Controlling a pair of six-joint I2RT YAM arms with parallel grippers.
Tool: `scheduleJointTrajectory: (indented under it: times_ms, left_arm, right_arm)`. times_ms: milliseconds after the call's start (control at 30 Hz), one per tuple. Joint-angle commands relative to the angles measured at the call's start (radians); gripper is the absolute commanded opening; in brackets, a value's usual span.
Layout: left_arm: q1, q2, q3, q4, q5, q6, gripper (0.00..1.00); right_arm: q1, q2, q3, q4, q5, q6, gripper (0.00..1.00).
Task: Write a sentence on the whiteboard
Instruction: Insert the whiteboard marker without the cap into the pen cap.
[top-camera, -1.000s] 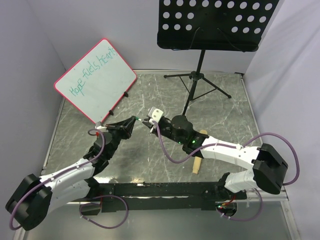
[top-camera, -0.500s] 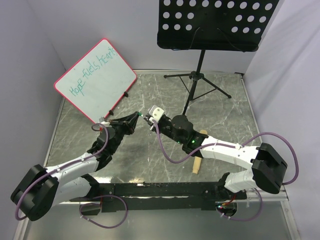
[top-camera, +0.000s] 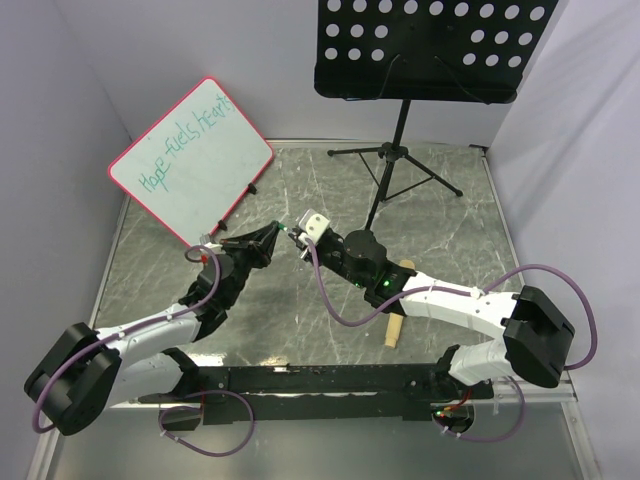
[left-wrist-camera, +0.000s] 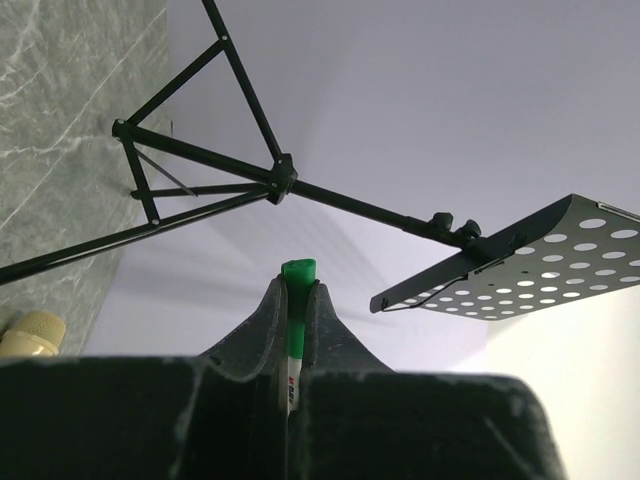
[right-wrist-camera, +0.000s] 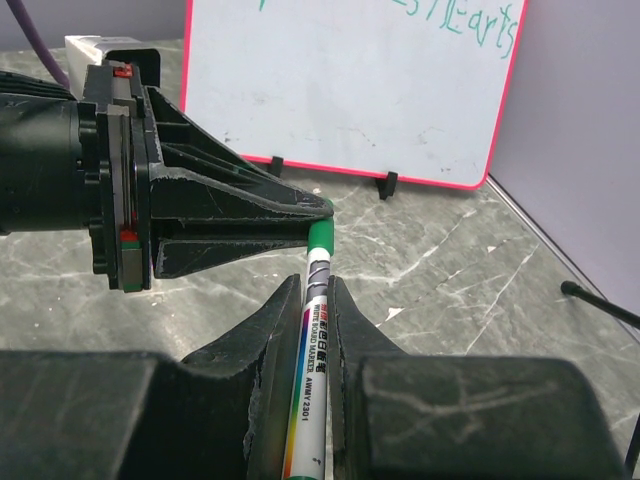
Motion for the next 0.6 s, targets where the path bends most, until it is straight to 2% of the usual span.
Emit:
scheduleJointTrajectory:
  times_ms: [0, 567]
  left_arm:
    - [-0.082, -0.012, 0.061, 0.176, 0.204, -0.078, 0.01]
    - [-0.119, 0.01, 0.053, 0.235, 0.217, -0.037, 0.01]
  right_arm:
    - [0.023, 0.046, 0.003, 0.036, -0.103, 0.036, 0.0]
    - [-0.031, 0.059, 0.014, 0.008, -0.145, 0.091, 0.0]
